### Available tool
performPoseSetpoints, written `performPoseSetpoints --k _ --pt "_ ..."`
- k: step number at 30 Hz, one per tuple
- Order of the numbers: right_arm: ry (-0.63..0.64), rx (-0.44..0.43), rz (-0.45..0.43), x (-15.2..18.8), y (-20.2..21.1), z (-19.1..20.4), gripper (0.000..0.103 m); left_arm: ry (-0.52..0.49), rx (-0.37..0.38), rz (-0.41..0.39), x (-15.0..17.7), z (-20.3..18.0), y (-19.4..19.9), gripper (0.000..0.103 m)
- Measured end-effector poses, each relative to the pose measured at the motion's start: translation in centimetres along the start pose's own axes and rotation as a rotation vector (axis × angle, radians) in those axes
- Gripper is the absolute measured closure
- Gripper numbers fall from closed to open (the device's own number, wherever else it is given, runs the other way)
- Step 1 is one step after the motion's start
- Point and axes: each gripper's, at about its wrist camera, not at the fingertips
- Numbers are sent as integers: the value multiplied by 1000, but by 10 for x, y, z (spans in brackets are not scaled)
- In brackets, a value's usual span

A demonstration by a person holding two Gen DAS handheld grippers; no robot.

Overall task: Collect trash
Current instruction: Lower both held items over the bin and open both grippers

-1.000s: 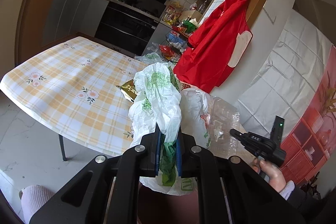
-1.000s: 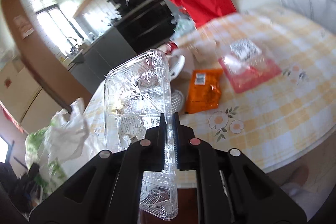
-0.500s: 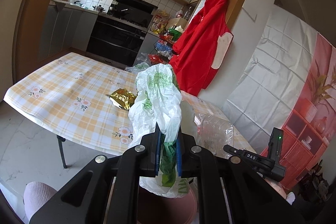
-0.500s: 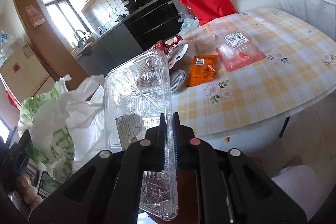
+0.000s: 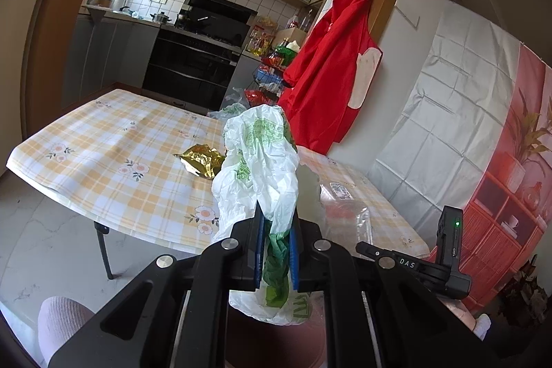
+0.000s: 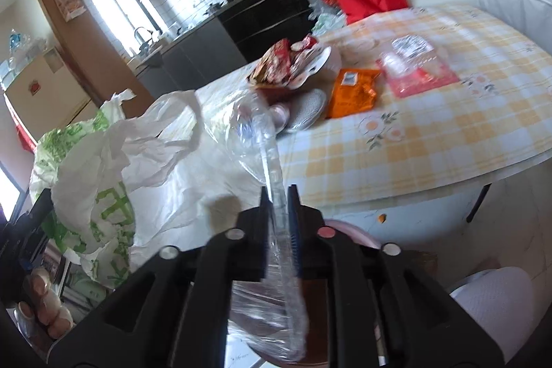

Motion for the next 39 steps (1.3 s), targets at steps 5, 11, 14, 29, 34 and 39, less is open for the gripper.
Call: performPoseSetpoints --k 5,11,14,29,34,39 --pt "15 -13 3 1 1 8 57 6 5 10 1 2 -1 91" --pt "-32 16 -66 -7 16 0 14 -4 20 29 3 -4 -4 91" --pt "-76 35 -83 -8 20 -8 8 -6 28 50 6 -5 -7 91" --pt "-192 99 -144 -8 25 -49 6 -41 97 314 48 -20 -65 91" --pt "-218 100 -129 -5 19 -60 6 -24 100 386 59 -16 -85 58" --pt "-221 101 -114 0 16 -63 6 8 78 387 61 -8 -86 27"
Point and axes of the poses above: each gripper's, at about its wrist camera, not at the fingertips, and y roughly against the way its jaws point, z to its left, x to its underside, and after that the axes turned 13 degrees about x, right-handed
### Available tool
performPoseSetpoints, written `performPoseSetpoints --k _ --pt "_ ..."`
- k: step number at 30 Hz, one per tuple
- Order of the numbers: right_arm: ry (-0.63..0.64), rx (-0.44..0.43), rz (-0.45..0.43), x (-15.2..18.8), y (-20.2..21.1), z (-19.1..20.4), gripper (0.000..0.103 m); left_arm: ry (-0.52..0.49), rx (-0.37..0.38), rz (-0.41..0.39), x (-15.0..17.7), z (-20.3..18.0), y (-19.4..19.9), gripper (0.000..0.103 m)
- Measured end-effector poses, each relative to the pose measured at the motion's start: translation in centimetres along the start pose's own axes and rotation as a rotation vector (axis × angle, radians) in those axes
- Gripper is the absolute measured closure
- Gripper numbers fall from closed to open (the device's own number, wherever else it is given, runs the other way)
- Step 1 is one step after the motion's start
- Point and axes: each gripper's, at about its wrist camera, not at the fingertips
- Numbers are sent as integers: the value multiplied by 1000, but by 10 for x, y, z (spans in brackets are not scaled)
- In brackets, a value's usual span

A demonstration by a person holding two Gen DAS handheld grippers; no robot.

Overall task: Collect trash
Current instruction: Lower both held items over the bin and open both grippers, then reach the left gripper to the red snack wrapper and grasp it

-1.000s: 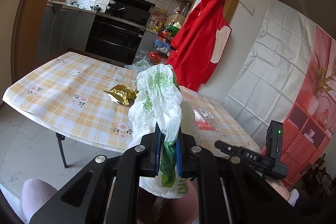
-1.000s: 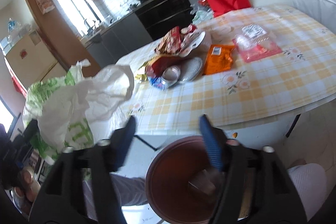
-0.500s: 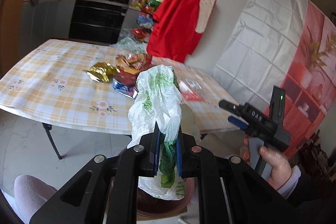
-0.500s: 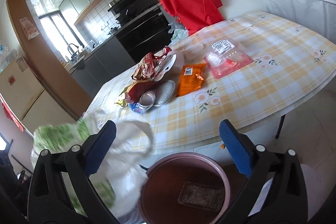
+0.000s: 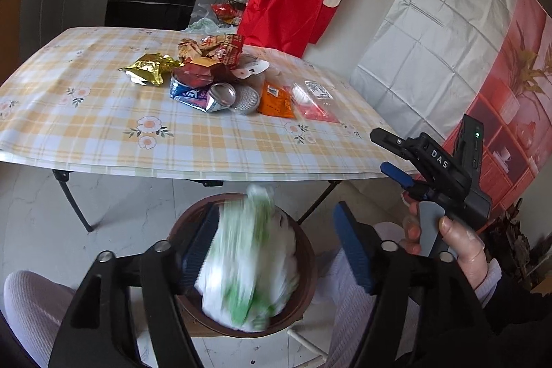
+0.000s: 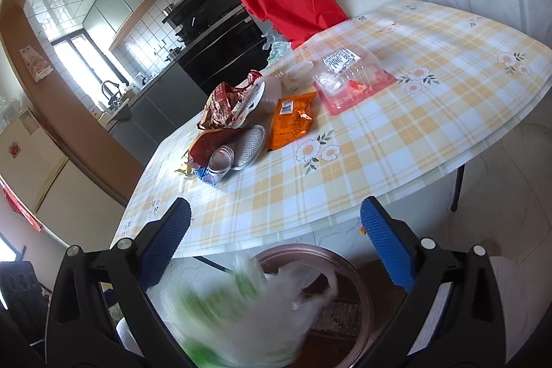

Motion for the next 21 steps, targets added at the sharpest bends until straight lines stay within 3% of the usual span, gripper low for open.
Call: performPoseSetpoints --k 4,7,14,17,21 --pt "6 6 13 3 -2 1 6 24 -41 -22 -1 5 6 10" --pt "22 8 17 5 -2 4 6 45 -57 -31 -1 8 11 7" --pt "60 18 33 12 -5 10 6 97 -86 -42 3 18 17 6" --pt "80 28 38 14 -8 11 6 127 -109 -83 0 30 22 6" --pt "116 66 55 15 -16 12 6 72 -187 -149 -18 42 22 6"
Point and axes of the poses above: each gripper's, at about its wrist camera, not at the fingertips, and y roughly against the way its jaws point, z to its left, x to its underside, and after that the axes turned 13 degrees about x, right-handed
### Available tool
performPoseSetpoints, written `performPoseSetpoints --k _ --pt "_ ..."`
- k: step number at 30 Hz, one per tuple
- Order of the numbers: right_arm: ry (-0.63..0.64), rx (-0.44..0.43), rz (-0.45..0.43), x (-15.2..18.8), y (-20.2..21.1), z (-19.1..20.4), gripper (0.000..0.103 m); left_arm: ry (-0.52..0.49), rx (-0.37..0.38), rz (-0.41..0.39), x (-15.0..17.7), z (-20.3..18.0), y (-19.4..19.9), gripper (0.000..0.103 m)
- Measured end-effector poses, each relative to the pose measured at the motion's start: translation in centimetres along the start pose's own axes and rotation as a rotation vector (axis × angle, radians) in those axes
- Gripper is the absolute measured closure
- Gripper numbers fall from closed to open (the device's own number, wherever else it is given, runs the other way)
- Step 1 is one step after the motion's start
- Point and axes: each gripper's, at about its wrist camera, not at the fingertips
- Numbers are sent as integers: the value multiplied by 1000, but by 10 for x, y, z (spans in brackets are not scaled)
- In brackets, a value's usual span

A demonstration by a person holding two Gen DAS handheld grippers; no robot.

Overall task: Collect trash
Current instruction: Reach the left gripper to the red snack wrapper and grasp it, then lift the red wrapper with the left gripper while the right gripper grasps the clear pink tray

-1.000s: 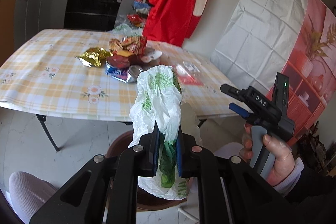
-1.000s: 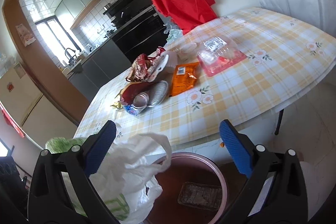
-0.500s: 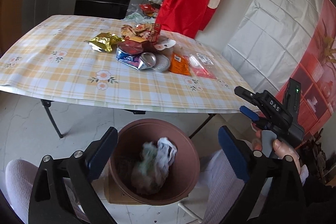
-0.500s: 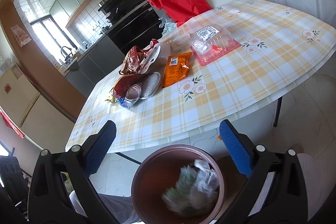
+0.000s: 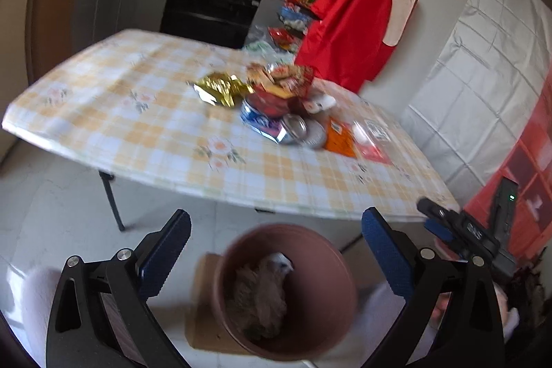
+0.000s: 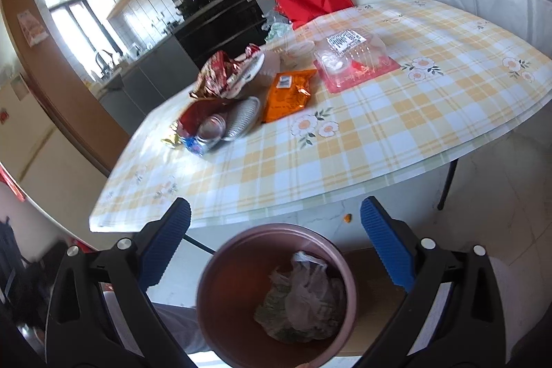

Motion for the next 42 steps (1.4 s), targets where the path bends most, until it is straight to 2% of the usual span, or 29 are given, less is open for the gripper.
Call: performPoseSetpoints --k 4,9,13,17,21,25,27,29,31,34,36,37,42 --pt "49 31 -7 -2 -7 2 6 -92 -14 9 -29 0 -25 6" --pt "81 21 14 -10 -22 1 6 -243 -10 50 -75 -5 -77 6" --pt "83 23 42 -18 -37 -3 6 -329 0 150 -113 -1 -129 6" --pt "78 0 33 -28 -49 -10 6 -325 20 220 -147 10 -181 6" --pt "73 -2 36 -40 -62 -17 6 -332 -5 251 -162 16 -221 6" --pt "68 -11 57 -51 -74 -24 6 -238 40 288 -167 30 -251 7" --pt "80 8 66 -54 -79 -27 6 -267 24 304 -163 29 -261 10" --pt "99 48 63 -56 -82 -29 6 -288 14 328 -159 29 -269 19" --pt "108 81 51 -57 -83 -33 6 -273 2 347 -154 32 -272 35" --pt "71 79 79 -59 -90 -41 6 -281 -1 326 -151 31 -266 48" --pt "48 87 95 -61 -94 -45 6 -296 -11 307 -152 29 -258 51" --pt "46 94 94 -61 -94 -46 6 -296 -7 291 -153 29 -252 57" --pt "87 149 26 -84 -91 -49 6 -283 20 205 -160 29 -217 59"
Point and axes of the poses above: each gripper's, at about its wrist camera, not at the fingertips, and y roughly against the way its jaws point, z to its left, x to its underside, and after that the axes turned 13 degrees about x, right-handed
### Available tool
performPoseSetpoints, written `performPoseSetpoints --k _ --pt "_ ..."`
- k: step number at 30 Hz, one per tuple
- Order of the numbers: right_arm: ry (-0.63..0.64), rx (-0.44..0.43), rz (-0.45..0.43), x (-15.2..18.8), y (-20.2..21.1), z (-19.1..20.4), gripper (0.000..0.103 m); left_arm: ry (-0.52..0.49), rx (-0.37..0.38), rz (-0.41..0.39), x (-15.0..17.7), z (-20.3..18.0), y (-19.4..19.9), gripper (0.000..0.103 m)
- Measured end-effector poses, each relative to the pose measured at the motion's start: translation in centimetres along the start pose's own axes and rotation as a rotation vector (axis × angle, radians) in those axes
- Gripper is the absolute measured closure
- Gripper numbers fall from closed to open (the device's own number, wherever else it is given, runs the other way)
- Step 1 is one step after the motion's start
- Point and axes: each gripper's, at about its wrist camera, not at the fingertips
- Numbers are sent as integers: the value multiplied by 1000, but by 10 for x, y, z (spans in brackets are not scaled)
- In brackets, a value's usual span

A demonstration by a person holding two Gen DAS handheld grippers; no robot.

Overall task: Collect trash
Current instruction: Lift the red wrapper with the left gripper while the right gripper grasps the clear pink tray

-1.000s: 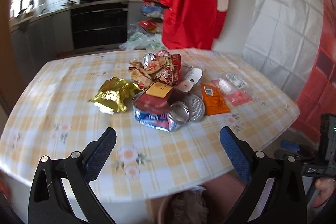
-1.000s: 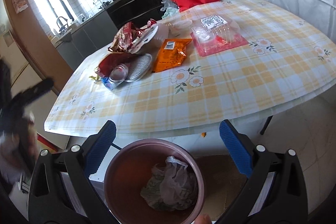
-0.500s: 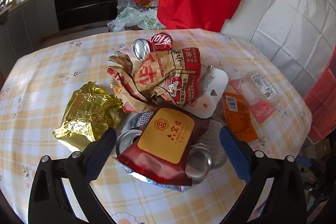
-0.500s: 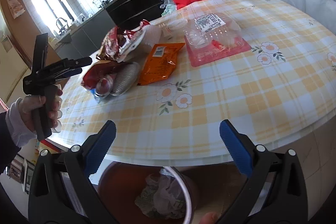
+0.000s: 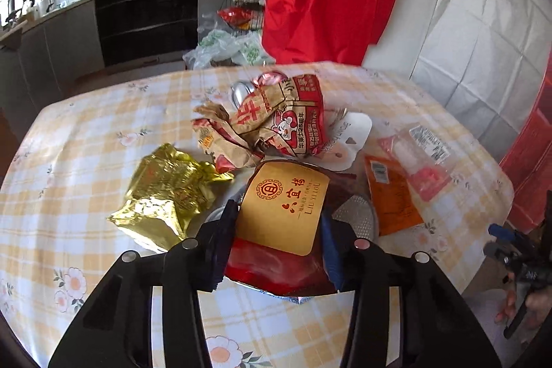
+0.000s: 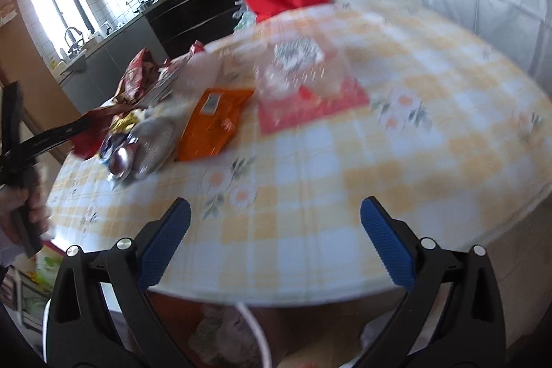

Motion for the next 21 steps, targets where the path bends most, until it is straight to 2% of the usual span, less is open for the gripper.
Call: performPoseSetpoints --k 3,6,10,12,13,15,17,19,21 --pt "12 42 -35 -29 -8 -6 6 37 9 -57 2 5 21 60" --pt "77 94 -77 -55 -20 -2 6 58 27 -101 5 6 37 60" --pt "255 114 -102 -78 -41 25 7 85 35 -145 17 4 56 60" --pt "349 118 -112 -80 -47 40 17 91 38 -163 29 1 66 60" --pt "389 121 -107 -80 -49 47 27 95 37 -168 34 0 69 60" --pt "481 131 -100 -78 -55 64 38 104 40 -179 48 -3 77 60" --pt "562 162 -63 -79 -69 79 56 105 39 -185 59 -7 81 60" --pt "591 199 -27 -81 -82 87 66 122 48 -187 71 -9 84 60" --pt "603 245 -14 -84 -94 92 66 150 63 -189 80 -9 86 60"
Point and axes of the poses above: each gripper's, at about its wrist camera, not at the fingertips, and y roughly against the way its jaws point, z to its left, x to its underside, and after that the axes turned 13 degrees about x, right-handed
